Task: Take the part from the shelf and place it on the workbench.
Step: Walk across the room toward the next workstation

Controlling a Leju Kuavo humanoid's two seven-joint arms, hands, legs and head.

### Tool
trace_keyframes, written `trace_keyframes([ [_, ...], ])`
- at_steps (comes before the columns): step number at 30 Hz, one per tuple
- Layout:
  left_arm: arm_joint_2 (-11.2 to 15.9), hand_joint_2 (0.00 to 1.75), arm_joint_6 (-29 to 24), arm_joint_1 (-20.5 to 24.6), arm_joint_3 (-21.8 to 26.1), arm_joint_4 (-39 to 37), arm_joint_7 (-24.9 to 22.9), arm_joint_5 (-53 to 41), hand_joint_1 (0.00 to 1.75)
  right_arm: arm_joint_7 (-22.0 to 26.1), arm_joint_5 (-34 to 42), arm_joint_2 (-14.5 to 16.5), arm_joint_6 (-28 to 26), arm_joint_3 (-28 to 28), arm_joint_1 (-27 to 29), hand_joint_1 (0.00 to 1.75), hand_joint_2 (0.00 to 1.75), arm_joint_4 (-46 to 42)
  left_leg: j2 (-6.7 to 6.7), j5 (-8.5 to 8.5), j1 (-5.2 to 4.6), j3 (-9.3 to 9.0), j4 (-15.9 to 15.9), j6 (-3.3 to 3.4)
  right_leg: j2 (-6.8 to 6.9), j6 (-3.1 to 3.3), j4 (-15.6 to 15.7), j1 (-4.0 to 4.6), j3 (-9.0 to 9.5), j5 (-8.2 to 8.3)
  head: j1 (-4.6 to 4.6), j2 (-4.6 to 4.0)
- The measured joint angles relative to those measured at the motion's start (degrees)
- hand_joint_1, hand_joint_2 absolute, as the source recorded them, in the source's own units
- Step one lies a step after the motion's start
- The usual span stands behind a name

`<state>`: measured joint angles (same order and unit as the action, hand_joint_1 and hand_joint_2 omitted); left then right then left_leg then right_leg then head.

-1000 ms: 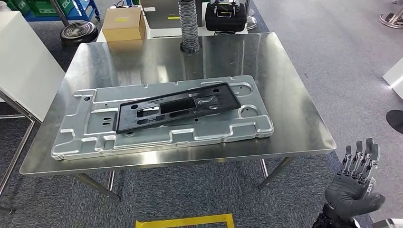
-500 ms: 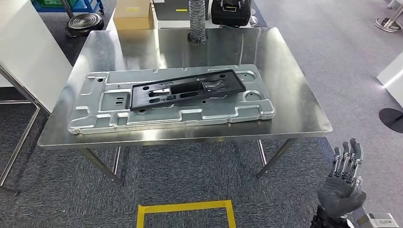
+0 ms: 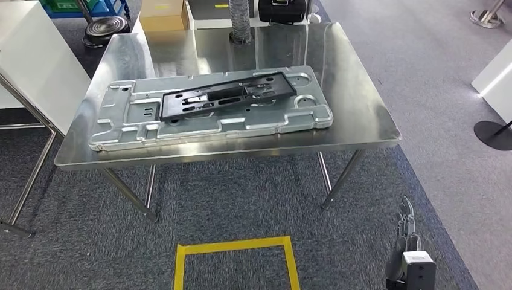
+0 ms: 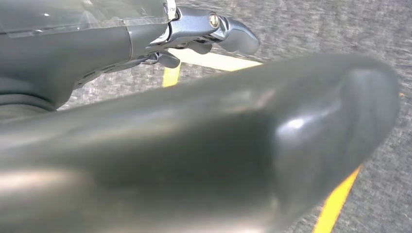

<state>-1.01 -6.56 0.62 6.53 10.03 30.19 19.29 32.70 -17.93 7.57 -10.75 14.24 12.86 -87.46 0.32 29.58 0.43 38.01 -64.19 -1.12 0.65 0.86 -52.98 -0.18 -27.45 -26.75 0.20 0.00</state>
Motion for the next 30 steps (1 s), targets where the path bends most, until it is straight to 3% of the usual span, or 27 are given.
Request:
trace_keyframes([
  [1,-0.05,0.00,-0.06,-0.03,0.11,0.00,-0.02,-0.04,0.00,-0.54,-1.34,0.19,-0.63,0.72,-0.14,0.00,0.00,2.03,-0.01,2.57,0.07,0.72,-3.84,-0.19,0.03,0.03,-0.11,0.05,-0.97,0.72,-0.14,0.00],
  [2,-0.07,0.00,-0.10,-0.06,0.23,0.00,0.05,-0.11,0.00,-0.81,-2.76,0.37,-1.39,1.65,-0.40,0.00,0.00,4.51,-0.01,3.70,0.11,0.99,-7.01,-0.33,0.06,-0.02,-0.32,0.09,-1.95,1.36,-0.15,0.00],
  [3,-0.09,0.00,-0.15,-0.08,0.36,0.00,0.15,-0.21,0.00,-0.58,-4.31,0.49,-2.29,2.99,-0.81,0.00,0.00,7.80,-0.01,3.37,0.12,0.57,-8.83,-0.42,0.14,-0.12,-0.66,0.11,-3.00,1.93,-0.16,0.00],
  [4,-0.11,0.00,-0.16,-0.11,0.47,0.00,0.27,-0.35,0.00,0.47,-5.98,0.55,-3.34,4.74,-1.37,0.00,0.00,11.81,0.00,1.87,0.14,-0.76,-8.73,-0.45,0.23,-0.27,-1.15,0.09,-4.08,2.40,-0.16,0.00],
  [5,-0.14,0.00,-0.16,-0.13,0.57,0.00,0.40,-0.49,0.00,2.01,-7.76,0.58,-4.60,6.80,-2.09,0.00,0.00,16.23,-0.01,0.13,0.16,-3.10,-6.64,-0.42,0.30,-0.45,-1.79,0.05,-5.18,2.78,-0.16,0.00],
  [6,-0.15,0.00,-0.16,-0.11,0.67,0.01,0.52,-0.62,0.00,3.70,-9.72,0.52,-6.15,9.08,-2.99,0.00,0.00,21.08,-0.05,-0.55,0.17,-6.24,-2.85,-0.31,0.35,-0.67,-2.54,0.04,-6.18,3.10,-0.18,0.00],
  [8,-0.18,0.00,-0.16,-0.03,0.87,0.04,0.75,-0.83,0.00,5.82,-13.74,0.06,-10.20,13.26,-5.02,0.00,0.00,30.76,-0.18,0.74,-0.01,-11.66,5.02,0.21,0.35,-1.26,-3.85,0.11,-7.50,3.64,-0.14,0.00],
  [10,-0.22,0.00,-0.15,-0.01,1.12,0.07,0.94,-0.93,0.00,5.78,-17.05,-0.96,-14.43,16.67,-6.85,0.00,0.00,40.47,-0.24,2.01,-0.30,-13.12,8.07,1.10,0.36,-1.99,-4.21,0.15,-7.86,4.41,-0.14,-0.01],
  [12,-0.38,0.00,-0.14,-0.06,1.36,0.05,1.08,-0.96,0.00,4.52,-19.10,-2.04,-17.18,19.34,-8.03,0.00,0.00,49.09,-0.06,0.93,-0.26,-12.24,8.17,2.18,0.21,-2.77,-4.39,-0.08,-8.26,4.30,-0.29,-0.01],
  [13,-0.45,0.00,-0.14,-0.04,1.47,0.04,1.14,-0.99,0.00,3.32,-19.93,-2.46,-17.98,20.27,-8.43,0.00,0.00,52.67,0.07,0.19,-0.22,-11.60,8.29,2.66,0.09,-3.15,-5.44,-0.23,-8.82,2.68,-0.21,-0.01],
  [14,-0.53,0.00,-0.14,-0.07,1.58,0.03,1.22,-1.04,0.00,1.95,-20.82,-2.86,-18.61,20.88,-8.80,0.00,0.00,55.83,0.23,-0.62,-0.14,-10.78,8.39,3.03,-0.04,-3.49,-7.61,-0.37,-9.66,0.04,-0.11,-0.01],
  [16,-0.59,0.00,-0.13,-0.19,1.79,0.03,1.36,-1.15,0.00,-0.80,-22.48,-3.46,-19.44,21.45,-9.62,0.00,0.00,61.18,0.41,-2.07,-0.21,-8.85,8.30,3.33,-0.12,-4.02,-14.77,-0.56,-11.61,-6.06,0.17,0.00],
  [17,-0.62,0.00,-0.13,-0.28,1.88,0.02,1.42,-1.19,0.00,-1.92,-23.02,-3.66,-19.60,21.57,-10.01,0.00,0.00,63.26,0.46,-2.78,-0.25,-7.82,8.21,3.32,-0.12,-4.20,-18.29,-0.62,-12.15,-7.60,0.19,0.00],
  [18,-0.63,0.00,-0.13,-0.33,1.95,0.02,1.46,-1.24,0.00,-3.03,-23.45,-3.77,-19.62,21.66,-10.39,0.00,0.00,65.10,0.47,-3.51,-0.27,-6.74,8.06,3.26,-0.12,-4.29,-20.54,-0.66,-11.93,-7.62,0.18,0.00],
  [19,-0.63,0.00,-0.14,-0.35,2.00,0.02,1.50,-1.28,0.00,-3.99,-23.79,-3.85,-19.56,21.72,-10.73,0.00,0.00,66.64,0.47,-4.19,-0.27,-5.71,7.86,3.16,-0.13,-4.28,-20.85,-0.68,-10.76,-6.41,0.18,0.00],
  [20,-0.64,0.00,-0.15,-0.36,2.02,0.02,1.54,-1.32,0.00,-4.78,-24.07,-3.94,-19.46,21.75,-11.06,0.00,0.00,67.90,0.46,-4.83,-0.28,-4.71,7.64,3.02,-0.13,-4.17,-18.97,-0.69,-8.49,-4.71,0.18,0.00],
  [21,-0.64,0.00,-0.16,-0.33,2.04,0.03,1.56,-1.34,0.00,-5.45,-24.34,-4.03,-19.37,21.76,-11.39,0.00,0.00,68.94,0.44,-5.43,-0.28,-3.87,7.39,2.85,-0.17,-3.95,-15.24,-0.68,-5.25,-3.45,0.17,0.00],
  [22,-0.66,0.00,-0.19,-0.32,2.05,0.03,1.59,-1.37,0.00,-5.93,-24.58,-4.12,-19.23,21.76,-11.72,0.00,0.00,69.73,0.41,-5.95,-0.36,-3.24,7.14,2.64,-0.22,-3.65,-10.31,-0.55,-1.54,-3.23,0.20,0.00],
  [23,-0.66,0.00,-0.21,-0.31,2.05,0.04,1.63,-1.40,0.00,-6.33,-24.80,-4.20,-19.02,21.76,-12.05,0.00,0.00,70.42,0.42,-6.51,-0.43,-2.77,6.97,2.36,-0.26,-3.27,-5.80,-0.41,1.58,-3.74,0.19,0.00],
  [24,-0.67,0.00,-0.24,-0.30,2.06,0.04,1.67,-1.44,0.00,-6.71,-25.06,-4.26,-18.73,21.76,-12.33,0.00,0.00,71.09,0.46,-7.08,-0.46,-2.51,6.92,2.04,-0.30,-2.86,-2.63,-0.22,3.60,-4.41,0.18,0.00],
  [25,-0.67,0.00,-0.25,-0.33,2.06,0.04,1.71,-1.50,0.00,-7.09,-25.29,-4.30,-18.33,21.76,-12.55,0.00,0.00,71.70,0.49,-7.69,-0.46,-2.35,7.02,1.68,-0.30,-2.43,-0.95,0.02,4.47,-4.76,0.14,0.00],
  [27,-0.66,0.00,-0.24,-0.49,2.07,0.03,1.74,-1.67,0.00,-8.08,-25.67,-4.32,-17.46,21.76,-12.79,0.00,0.00,72.90,0.46,-8.25,-0.29,-2.03,7.16,0.97,-0.11,-1.46,-0.50,0.06,3.80,-3.82,0.04,-0.01],
  [28,-0.66,0.00,-0.21,-0.54,2.08,0.03,1.76,-1.74,0.00,-8.69,-25.83,-4.32,-17.06,21.76,-12.88,0.00,0.00,73.38,0.37,-7.00,-0.21,-1.60,6.33,0.71,0.04,-0.90,-0.40,0.01,3.22,-3.10,-0.06,-0.01],
  [30,-0.69,0.00,-0.14,-0.66,2.07,0.02,1.78,-1.89,0.00,-10.09,-26.19,-4.32,-16.41,21.76,-12.99,0.00,0.00,74.13,0.20,-1.35,-0.01,-0.11,1.35,0.38,0.29,-0.12,-0.34,-0.02,1.55,-1.57,-0.31,0.00],
])
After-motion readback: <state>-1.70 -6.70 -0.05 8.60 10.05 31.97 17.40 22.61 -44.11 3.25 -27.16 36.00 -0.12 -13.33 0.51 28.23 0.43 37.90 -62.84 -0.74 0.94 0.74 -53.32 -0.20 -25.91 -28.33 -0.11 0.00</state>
